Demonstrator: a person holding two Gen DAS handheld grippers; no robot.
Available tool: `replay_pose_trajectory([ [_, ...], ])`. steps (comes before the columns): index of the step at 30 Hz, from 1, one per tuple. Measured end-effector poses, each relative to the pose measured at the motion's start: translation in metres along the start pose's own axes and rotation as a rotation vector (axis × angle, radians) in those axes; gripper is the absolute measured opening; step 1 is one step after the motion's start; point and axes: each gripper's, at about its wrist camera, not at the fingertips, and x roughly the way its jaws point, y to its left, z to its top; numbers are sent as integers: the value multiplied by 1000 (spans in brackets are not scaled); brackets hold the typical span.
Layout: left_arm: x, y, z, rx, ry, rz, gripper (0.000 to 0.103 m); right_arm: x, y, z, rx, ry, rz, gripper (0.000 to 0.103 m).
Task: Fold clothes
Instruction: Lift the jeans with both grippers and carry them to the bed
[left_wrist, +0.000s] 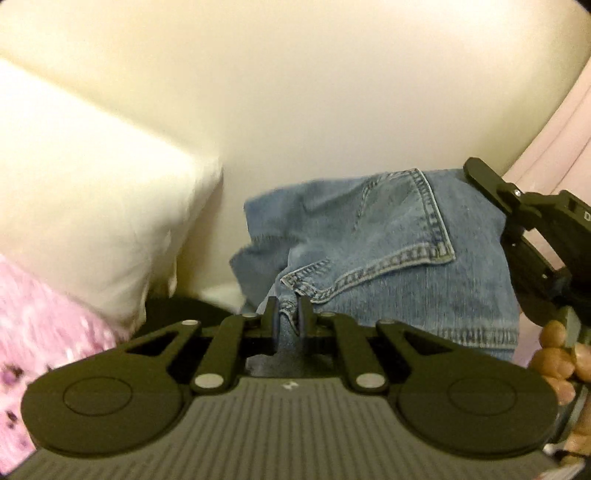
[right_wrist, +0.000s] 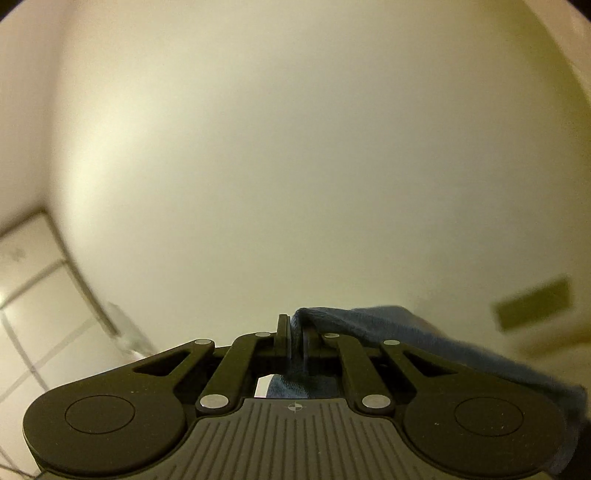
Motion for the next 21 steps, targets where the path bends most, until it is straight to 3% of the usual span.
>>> replay_pose_trajectory([
  [7, -163, 8, 24, -22, -307, 34, 7, 12, 139, 8, -76, -51, 314, 4],
  [11, -281, 21, 11, -44, -474, 159, 7, 26, 236, -16, -105, 3, 508, 4],
  [16, -446, 33, -30, -103, -716, 331, 7, 17, 376, -62, -137, 61, 772, 4],
  [21, -614, 5, -60, -76, -930, 555, 8, -8, 526, -89, -83, 116, 1012, 4],
])
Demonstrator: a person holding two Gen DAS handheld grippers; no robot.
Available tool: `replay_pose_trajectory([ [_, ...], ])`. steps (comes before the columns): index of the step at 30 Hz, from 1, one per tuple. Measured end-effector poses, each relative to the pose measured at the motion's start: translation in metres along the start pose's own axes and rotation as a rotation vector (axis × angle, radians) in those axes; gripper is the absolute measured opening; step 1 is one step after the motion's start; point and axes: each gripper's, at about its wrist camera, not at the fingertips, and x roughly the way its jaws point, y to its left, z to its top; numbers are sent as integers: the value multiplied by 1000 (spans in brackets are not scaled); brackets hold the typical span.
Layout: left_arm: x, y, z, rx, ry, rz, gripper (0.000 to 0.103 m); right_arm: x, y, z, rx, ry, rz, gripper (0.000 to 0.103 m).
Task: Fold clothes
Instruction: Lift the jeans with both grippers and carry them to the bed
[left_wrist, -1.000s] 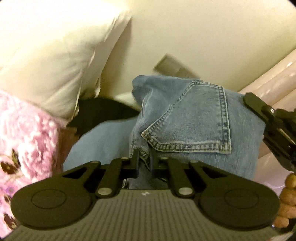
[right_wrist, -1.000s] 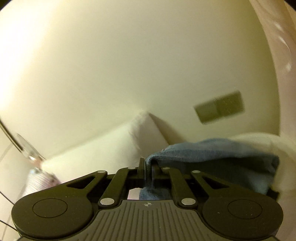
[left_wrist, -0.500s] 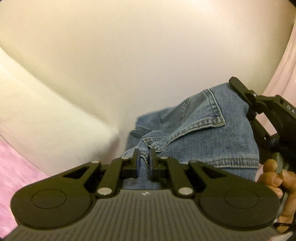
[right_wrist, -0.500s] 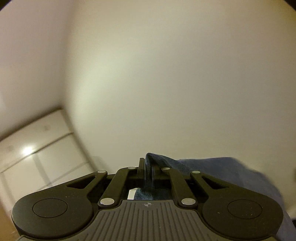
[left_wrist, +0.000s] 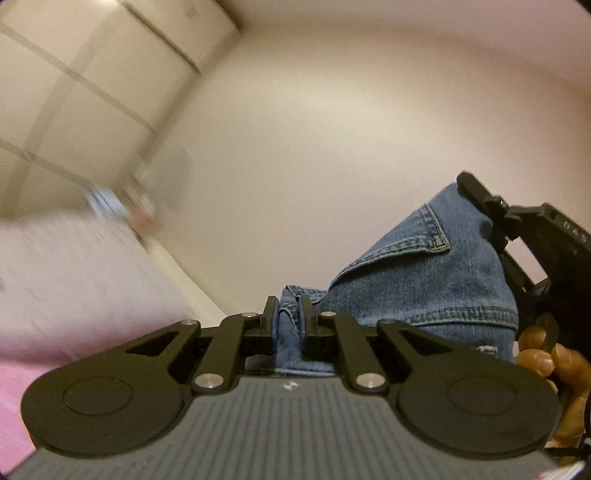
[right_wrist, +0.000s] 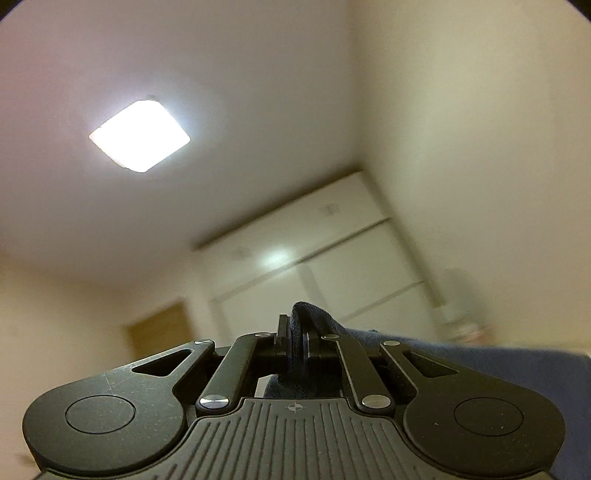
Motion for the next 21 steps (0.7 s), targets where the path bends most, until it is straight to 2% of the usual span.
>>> replay_pose_trajectory([
  [3, -63, 14, 56, 66, -109, 127, 8, 53, 63, -7, 36, -3, 130, 4],
  [7, -130, 19, 125, 140, -207, 265, 9, 110, 139, -12, 64, -4, 267, 4],
  [11, -166, 22, 161, 186, -244, 374, 10, 145, 198, -21, 44, 32, 308, 5],
  [13, -170, 33, 163, 180, -215, 423, 10, 133, 173, -58, 61, 212, 228, 5],
  [15, -170, 55, 150, 142, -135, 467, 10, 121, 149, -95, 78, 391, 146, 5],
  [18, -160, 101, 109, 61, 50, 574, 9, 103, 112, -150, 102, 658, 20, 8],
  [20, -157, 135, 63, -17, 180, 693, 9, 90, 87, -187, 118, 835, -66, 14],
  [21, -159, 151, 39, -54, 241, 755, 9, 84, 74, -206, 126, 924, -110, 21],
])
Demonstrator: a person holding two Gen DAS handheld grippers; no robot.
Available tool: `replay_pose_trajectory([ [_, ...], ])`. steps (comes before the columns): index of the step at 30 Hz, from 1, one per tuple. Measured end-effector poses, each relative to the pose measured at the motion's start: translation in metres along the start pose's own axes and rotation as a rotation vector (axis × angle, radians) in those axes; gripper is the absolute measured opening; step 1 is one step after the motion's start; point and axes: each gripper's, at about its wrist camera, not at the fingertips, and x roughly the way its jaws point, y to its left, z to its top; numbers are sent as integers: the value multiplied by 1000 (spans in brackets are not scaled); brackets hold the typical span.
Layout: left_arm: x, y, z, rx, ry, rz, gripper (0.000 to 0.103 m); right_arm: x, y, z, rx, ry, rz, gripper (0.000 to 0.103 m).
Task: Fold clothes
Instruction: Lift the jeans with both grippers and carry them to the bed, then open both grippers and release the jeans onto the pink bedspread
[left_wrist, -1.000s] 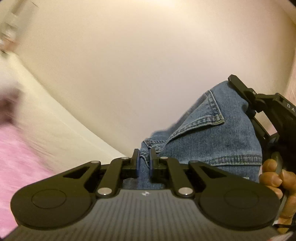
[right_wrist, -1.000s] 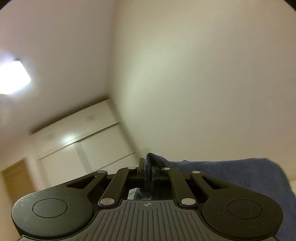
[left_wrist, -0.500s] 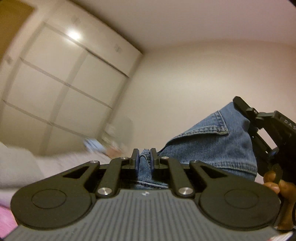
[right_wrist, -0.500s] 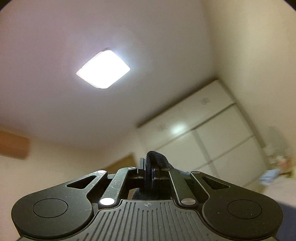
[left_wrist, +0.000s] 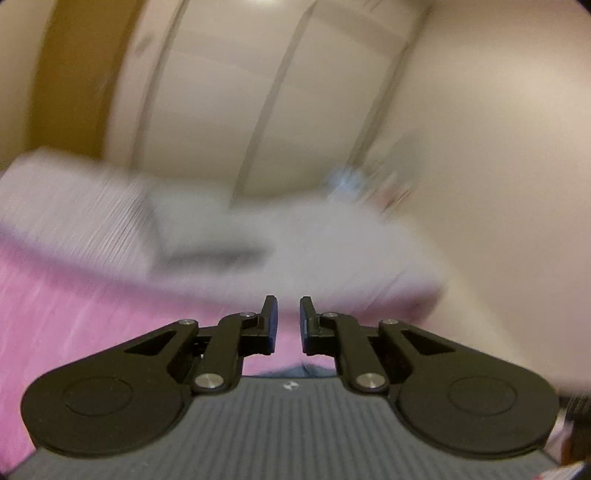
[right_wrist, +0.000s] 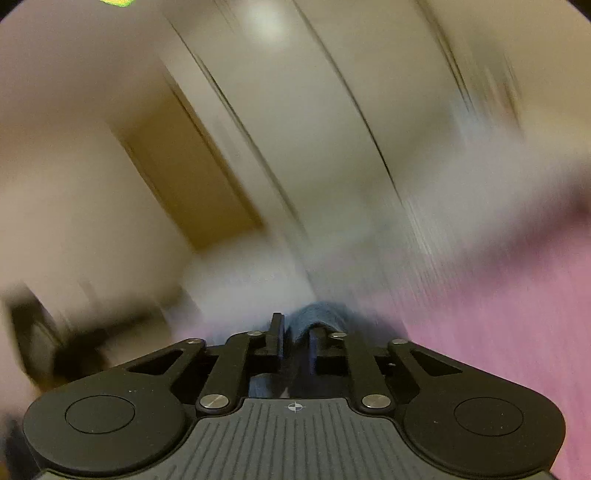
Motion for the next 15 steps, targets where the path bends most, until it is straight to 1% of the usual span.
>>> replay_pose_trajectory([
  [2, 13, 23, -44, -9, 115, 113, 9, 23, -28, -28, 46, 173, -82, 23],
  [4, 19, 36, -105, -54, 246, 195, 9, 47, -57, -55, 91, 346, -165, 23],
  [5, 17, 50, -136, -88, 307, 218, 9, 56, -72, -68, 112, 425, -202, 23],
  [6, 15, 64, -167, -123, 367, 241, 9, 49, -90, -69, 116, 438, -201, 23],
  [7, 9, 68, -185, -140, 413, 252, 9, 37, -104, -90, 109, 443, -200, 23],
  [8, 3, 63, -204, -149, 457, 259, 9, 25, -115, -111, 100, 448, -198, 23],
  [9, -5, 60, -233, -149, 482, 262, 9, 16, -101, -123, 72, 453, -193, 23],
  [10, -16, 52, -252, -142, 498, 261, 9, 8, -89, -135, 42, 457, -188, 23],
  [11, -27, 45, -270, -135, 513, 260, 9, 3, -84, -150, 1, 459, -187, 23],
  [12, -34, 39, -271, -126, 515, 261, 9, -3, -80, -165, -40, 462, -185, 23],
  [15, -54, 7, -306, -79, 507, 257, 9, -12, -69, -216, -197, 469, -169, 23],
])
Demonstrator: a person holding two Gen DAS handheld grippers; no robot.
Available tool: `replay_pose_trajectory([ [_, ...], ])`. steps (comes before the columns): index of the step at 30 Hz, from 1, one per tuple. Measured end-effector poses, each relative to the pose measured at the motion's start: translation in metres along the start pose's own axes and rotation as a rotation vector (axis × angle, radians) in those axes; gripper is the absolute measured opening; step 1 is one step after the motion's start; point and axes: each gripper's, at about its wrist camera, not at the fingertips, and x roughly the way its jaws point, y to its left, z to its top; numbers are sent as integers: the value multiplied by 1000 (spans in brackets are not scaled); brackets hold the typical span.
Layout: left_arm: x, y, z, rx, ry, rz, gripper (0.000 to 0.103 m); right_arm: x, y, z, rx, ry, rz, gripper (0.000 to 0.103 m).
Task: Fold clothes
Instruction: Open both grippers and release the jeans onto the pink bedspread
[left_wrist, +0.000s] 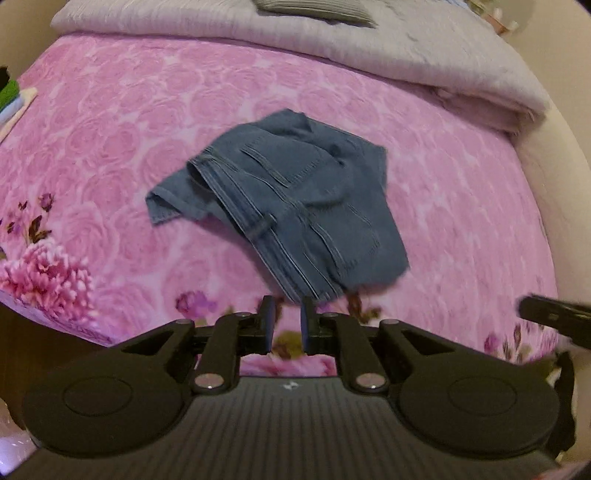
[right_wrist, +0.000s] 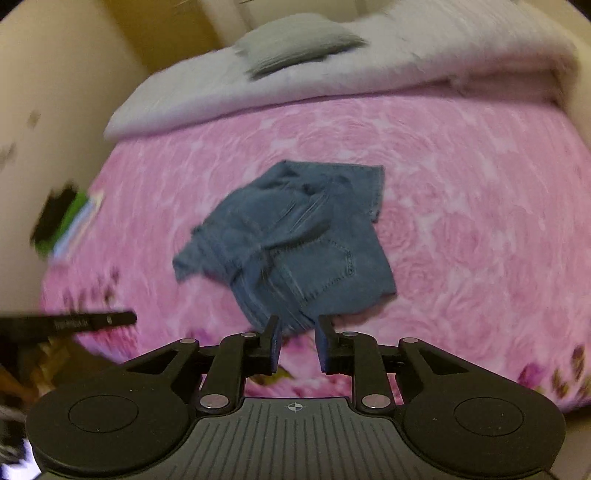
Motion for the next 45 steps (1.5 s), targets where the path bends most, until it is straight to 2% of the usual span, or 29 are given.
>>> replay_pose_trajectory([
  [1, -1, -3, -12, 14, -4, 2, 10, 19, 12, -26, -49, -7, -5, 23],
  [5, -13, -20, -44, 42, -14, 37, 12, 36, 31, -77, -223, -8, -25, 23],
  [9, -14, -21, -75, 27, -4, 79, 12, 45, 36, -117, -259, 31, -6, 23],
  [14, -26, -22, -95, 25, -14, 121, 15, 40, 44, -134, -280, 37, 5, 24],
  [18, -33, -19, -99, 31, -33, 143, 18, 34, 51, -144, -300, 33, 12, 25],
  [19, -35, -19, -99, 30, -37, 145, 19, 33, 53, -146, -305, 32, 14, 40],
  [21, -37, -17, -99, 28, -42, 146, 19, 31, 56, -148, -313, 22, 17, 66],
  [36, -38, -4, -51, 104, -70, 120, 21, 37, 63, -110, -233, -30, -31, 67],
  [45, -30, -2, -46, 103, -62, 127, 21, 42, 57, -102, -211, -19, -37, 67],
])
